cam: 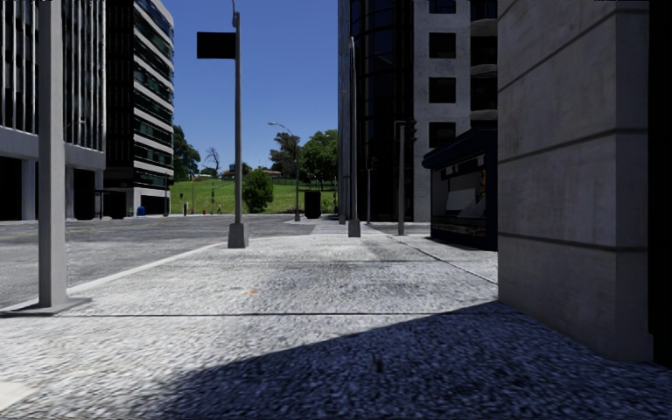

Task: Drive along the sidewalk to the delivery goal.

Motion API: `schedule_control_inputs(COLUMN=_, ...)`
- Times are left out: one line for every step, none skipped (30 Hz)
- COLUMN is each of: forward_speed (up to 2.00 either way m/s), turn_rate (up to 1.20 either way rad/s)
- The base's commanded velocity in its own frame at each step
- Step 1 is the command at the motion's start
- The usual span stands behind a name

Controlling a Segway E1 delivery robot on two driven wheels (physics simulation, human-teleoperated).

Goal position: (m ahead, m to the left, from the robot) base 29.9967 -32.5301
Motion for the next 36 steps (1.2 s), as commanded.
schedule_control_inputs(forward_speed=2.00, turn_rate=0.00)
schedule_control_inputs(forward_speed=2.00, turn_rate=0.00)
schedule_control_inputs(forward_speed=2.00, turn_rate=0.00)
schedule_control_inputs(forward_speed=2.00, turn_rate=0.00)
schedule_control_inputs(forward_speed=2.00, turn_rate=0.00)
schedule_control_inputs(forward_speed=2.00, turn_rate=0.00)
schedule_control_inputs(forward_speed=2.00, turn_rate=0.00)
schedule_control_inputs(forward_speed=2.00, turn_rate=0.00)
schedule_control_inputs(forward_speed=2.00, turn_rate=0.00)
schedule_control_inputs(forward_speed=2.00, turn_rate=0.00)
schedule_control_inputs(forward_speed=2.00, turn_rate=0.00)
schedule_control_inputs(forward_speed=2.00, turn_rate=0.00)
schedule_control_inputs(forward_speed=2.00, turn_rate=0.00)
schedule_control_inputs(forward_speed=2.00, turn_rate=0.00)
schedule_control_inputs(forward_speed=2.00, turn_rate=0.00)
schedule_control_inputs(forward_speed=2.00, turn_rate=0.00)
schedule_control_inputs(forward_speed=2.00, turn_rate=0.00)
schedule_control_inputs(forward_speed=2.00, turn_rate=0.00)
schedule_control_inputs(forward_speed=2.00, turn_rate=0.00)
schedule_control_inputs(forward_speed=2.00, turn_rate=0.00)
schedule_control_inputs(forward_speed=2.00, turn_rate=0.00)
schedule_control_inputs(forward_speed=2.00, turn_rate=0.00)
schedule_control_inputs(forward_speed=2.00, turn_rate=0.00)
schedule_control_inputs(forward_speed=2.00, turn_rate=0.00)
schedule_control_inputs(forward_speed=2.00, turn_rate=0.00)
schedule_control_inputs(forward_speed=2.00, turn_rate=0.00)
schedule_control_inputs(forward_speed=2.00, turn_rate=0.00)
schedule_control_inputs(forward_speed=2.00, turn_rate=0.00)
schedule_control_inputs(forward_speed=2.00, turn_rate=0.00)
schedule_control_inputs(forward_speed=2.00, turn_rate=0.00)
schedule_control_inputs(forward_speed=2.00, turn_rate=0.00)
schedule_control_inputs(forward_speed=2.00, turn_rate=0.00)
schedule_control_inputs(forward_speed=2.00, turn_rate=0.00)
schedule_control_inputs(forward_speed=2.00, turn_rate=0.00)
schedule_control_inputs(forward_speed=2.00, turn_rate=0.00)
schedule_control_inputs(forward_speed=2.00, turn_rate=0.00)
